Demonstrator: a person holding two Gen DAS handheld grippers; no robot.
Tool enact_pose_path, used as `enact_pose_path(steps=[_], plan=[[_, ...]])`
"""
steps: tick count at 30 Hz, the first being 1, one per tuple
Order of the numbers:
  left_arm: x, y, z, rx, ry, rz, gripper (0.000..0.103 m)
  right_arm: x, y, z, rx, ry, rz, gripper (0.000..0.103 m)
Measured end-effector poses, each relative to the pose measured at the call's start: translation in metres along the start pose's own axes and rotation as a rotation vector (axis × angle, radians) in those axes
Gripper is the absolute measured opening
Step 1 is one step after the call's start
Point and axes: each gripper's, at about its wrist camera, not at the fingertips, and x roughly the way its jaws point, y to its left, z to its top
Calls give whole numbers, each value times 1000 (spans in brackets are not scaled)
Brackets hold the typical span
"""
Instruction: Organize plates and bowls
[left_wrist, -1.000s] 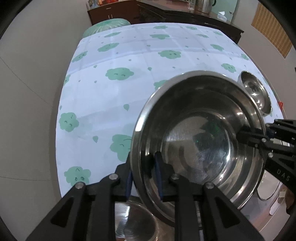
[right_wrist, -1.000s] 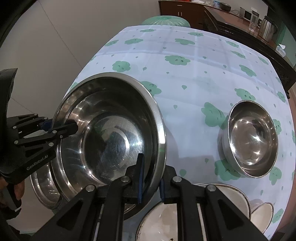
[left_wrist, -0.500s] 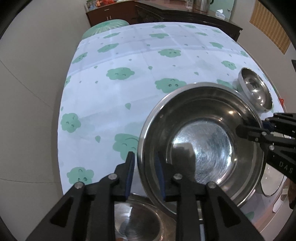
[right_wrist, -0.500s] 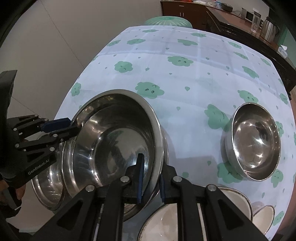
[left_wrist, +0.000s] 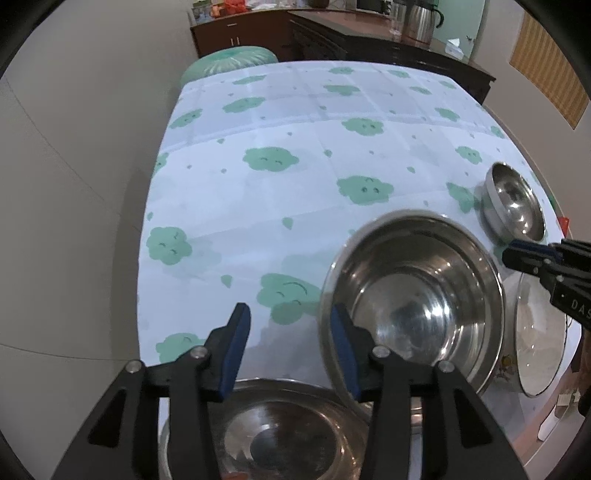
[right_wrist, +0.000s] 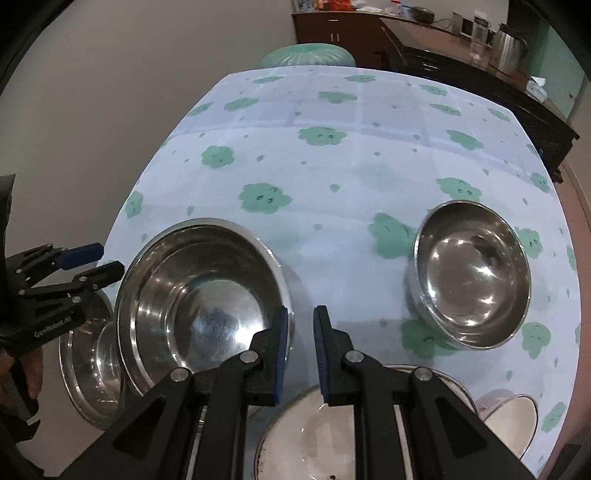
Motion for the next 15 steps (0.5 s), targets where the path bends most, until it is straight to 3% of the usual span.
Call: enact_pose_path(steps=[5, 15], plan=[[-5, 13, -4, -11, -5, 13, 53, -6, 9, -2, -22, -12, 29, 16], [-12, 53, -31, -67, 18, 48, 54, -11, 44, -19, -71, 9, 79, 16]])
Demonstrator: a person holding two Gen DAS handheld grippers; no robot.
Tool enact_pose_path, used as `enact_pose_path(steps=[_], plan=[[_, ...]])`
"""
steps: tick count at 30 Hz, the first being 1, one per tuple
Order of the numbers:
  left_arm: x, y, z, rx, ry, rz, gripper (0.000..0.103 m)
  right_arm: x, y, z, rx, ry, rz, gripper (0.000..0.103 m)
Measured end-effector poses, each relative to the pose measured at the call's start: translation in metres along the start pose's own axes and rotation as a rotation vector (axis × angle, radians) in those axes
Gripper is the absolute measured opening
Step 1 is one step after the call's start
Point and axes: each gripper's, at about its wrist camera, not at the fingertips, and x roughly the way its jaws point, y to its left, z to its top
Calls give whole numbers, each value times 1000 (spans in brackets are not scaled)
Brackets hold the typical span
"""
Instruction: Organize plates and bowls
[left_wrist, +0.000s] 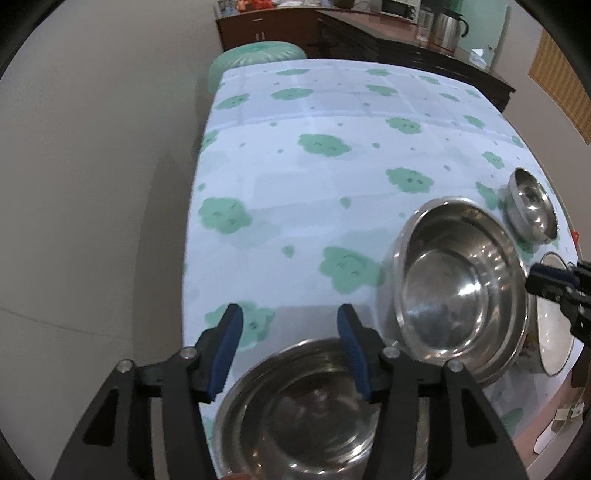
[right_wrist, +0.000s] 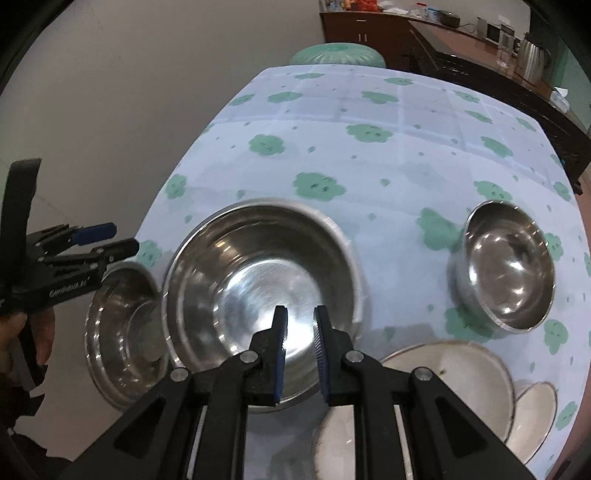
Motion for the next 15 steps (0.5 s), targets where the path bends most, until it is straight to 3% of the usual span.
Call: enact_pose_path(steps=[11, 15], plan=[[-6, 33, -36, -12, 30, 4, 59, 1, 51, -32, 3, 44, 88, 16], [-7, 42, -45, -5, 36, 4, 66, 3, 67, -41, 15, 62, 106, 16]])
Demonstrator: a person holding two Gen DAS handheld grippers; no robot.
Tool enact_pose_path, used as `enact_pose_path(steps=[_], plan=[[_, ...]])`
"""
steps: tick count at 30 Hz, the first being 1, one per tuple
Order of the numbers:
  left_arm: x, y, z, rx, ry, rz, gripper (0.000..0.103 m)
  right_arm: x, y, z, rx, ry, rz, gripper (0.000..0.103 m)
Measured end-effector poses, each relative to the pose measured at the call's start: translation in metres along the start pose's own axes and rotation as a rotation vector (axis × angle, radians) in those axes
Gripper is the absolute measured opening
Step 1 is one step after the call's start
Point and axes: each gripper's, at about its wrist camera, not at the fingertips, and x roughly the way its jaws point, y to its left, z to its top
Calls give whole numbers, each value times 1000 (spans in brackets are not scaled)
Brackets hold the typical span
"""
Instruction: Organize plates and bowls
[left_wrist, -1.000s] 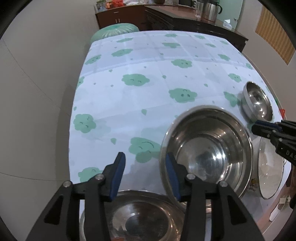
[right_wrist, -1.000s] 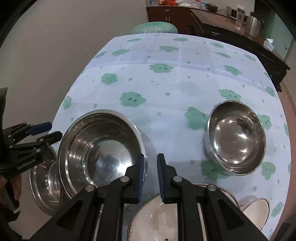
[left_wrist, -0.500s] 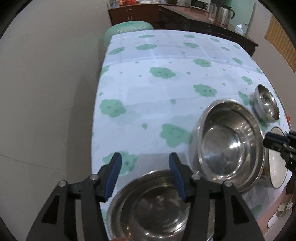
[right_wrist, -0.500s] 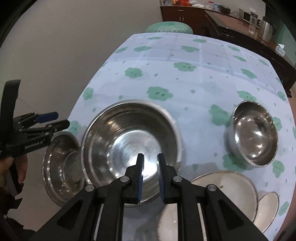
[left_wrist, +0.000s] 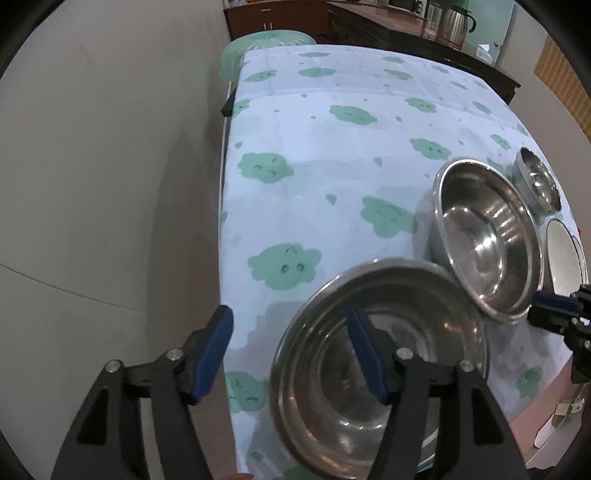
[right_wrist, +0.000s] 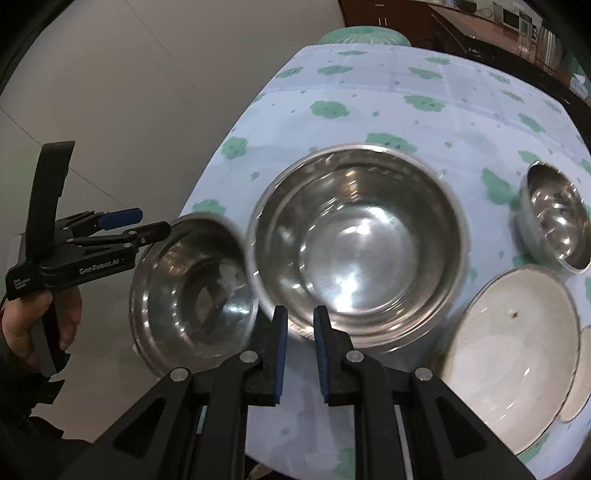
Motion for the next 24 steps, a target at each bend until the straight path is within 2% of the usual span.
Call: enact_pose_path(steps=[15, 19, 24], plan=[[9, 22, -22, 34, 40, -28, 71, 16, 32, -24, 84, 34, 23, 20], [15, 22, -25, 53, 52, -41, 71, 21, 35, -29, 101, 39, 19, 30], [21, 25, -28, 59, 68, -54, 71, 25, 38, -32, 114, 44, 7, 31]])
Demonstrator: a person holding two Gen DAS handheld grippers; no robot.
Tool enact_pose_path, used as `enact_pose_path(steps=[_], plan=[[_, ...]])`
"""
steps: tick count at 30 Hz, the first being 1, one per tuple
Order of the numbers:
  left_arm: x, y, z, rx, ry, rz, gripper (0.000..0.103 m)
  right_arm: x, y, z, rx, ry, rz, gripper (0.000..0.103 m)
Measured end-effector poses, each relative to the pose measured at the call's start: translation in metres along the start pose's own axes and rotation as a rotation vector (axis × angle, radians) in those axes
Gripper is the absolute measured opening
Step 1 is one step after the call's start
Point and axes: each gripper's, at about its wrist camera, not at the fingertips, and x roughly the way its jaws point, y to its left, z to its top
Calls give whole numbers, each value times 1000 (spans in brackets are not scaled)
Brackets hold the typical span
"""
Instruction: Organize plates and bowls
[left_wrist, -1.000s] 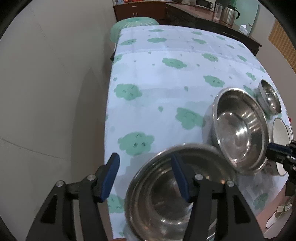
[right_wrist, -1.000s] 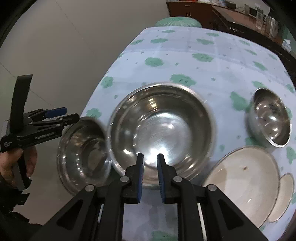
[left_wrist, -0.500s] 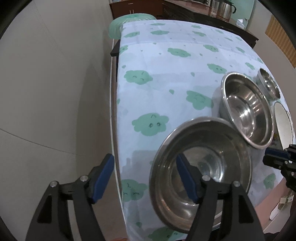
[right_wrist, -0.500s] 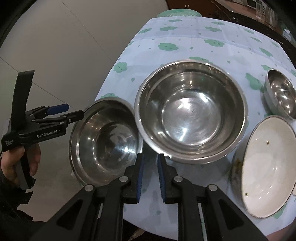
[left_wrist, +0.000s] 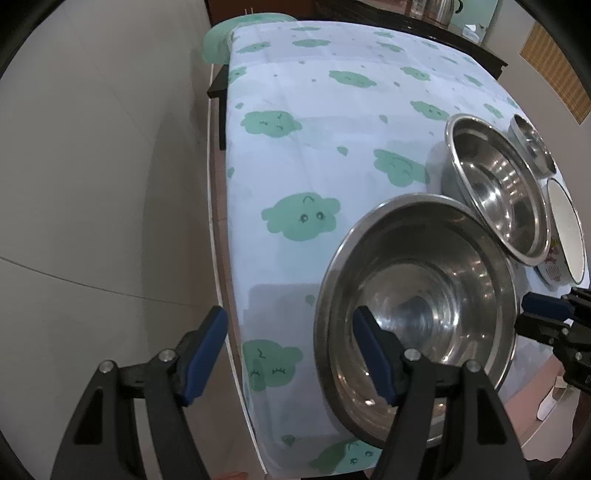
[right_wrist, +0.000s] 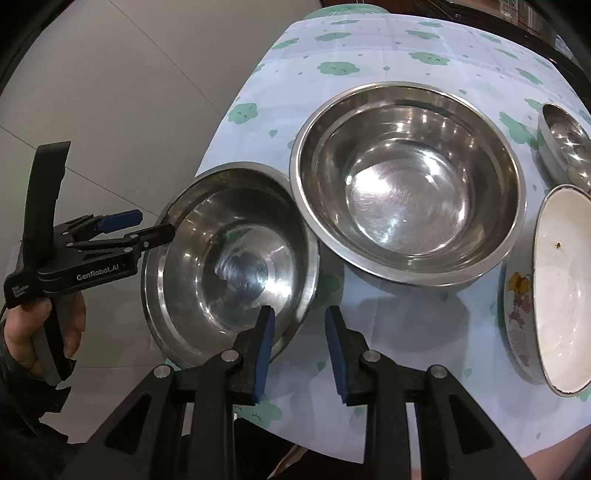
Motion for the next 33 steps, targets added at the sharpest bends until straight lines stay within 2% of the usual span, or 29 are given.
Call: enact_pose_path(steps=[16, 19, 21, 22, 24, 33], plan=[[17, -4, 1, 33, 22, -39, 71, 19, 13, 4, -23, 39, -40, 31], [19, -5, 1, 44, 29, -42, 61, 26, 13, 4, -27, 54, -45, 31], [22, -8, 0, 60, 48, -52, 38, 31, 13, 5, -34, 59, -53, 24], [23, -9, -1, 68, 52, -66, 34, 32, 14, 5, -41, 59, -59, 21], [22, -15, -2, 89, 49, -74, 16, 33, 17, 6, -57, 57, -68, 21], [15, -11, -14, 80, 40, -71, 15, 35, 28, 4, -109, 56, -74, 21]])
